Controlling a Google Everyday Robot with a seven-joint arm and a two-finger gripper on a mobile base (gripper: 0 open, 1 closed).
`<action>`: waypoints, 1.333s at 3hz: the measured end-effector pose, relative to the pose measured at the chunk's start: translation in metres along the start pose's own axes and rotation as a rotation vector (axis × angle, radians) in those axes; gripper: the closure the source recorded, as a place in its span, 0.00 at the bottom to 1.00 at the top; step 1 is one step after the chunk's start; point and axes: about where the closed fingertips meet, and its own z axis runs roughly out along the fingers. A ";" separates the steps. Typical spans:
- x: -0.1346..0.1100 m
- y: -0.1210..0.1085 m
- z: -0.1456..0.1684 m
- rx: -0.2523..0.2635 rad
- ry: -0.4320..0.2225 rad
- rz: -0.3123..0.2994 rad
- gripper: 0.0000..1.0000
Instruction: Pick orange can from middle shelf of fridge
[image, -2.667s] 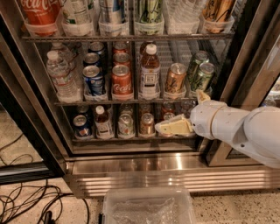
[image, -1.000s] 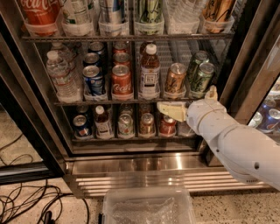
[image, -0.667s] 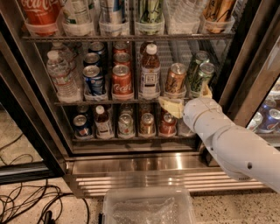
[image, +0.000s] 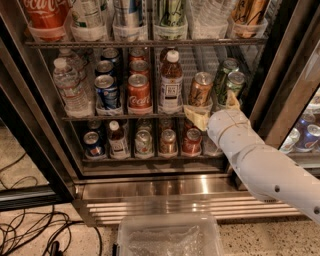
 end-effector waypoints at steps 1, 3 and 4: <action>0.004 -0.003 0.008 0.015 -0.015 -0.014 0.29; 0.012 0.008 0.030 -0.012 -0.014 -0.013 0.39; 0.010 0.005 0.035 -0.006 -0.025 -0.021 0.37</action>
Offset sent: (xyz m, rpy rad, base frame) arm 0.0126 -0.0047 -0.0075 -0.0171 -0.0276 -0.0200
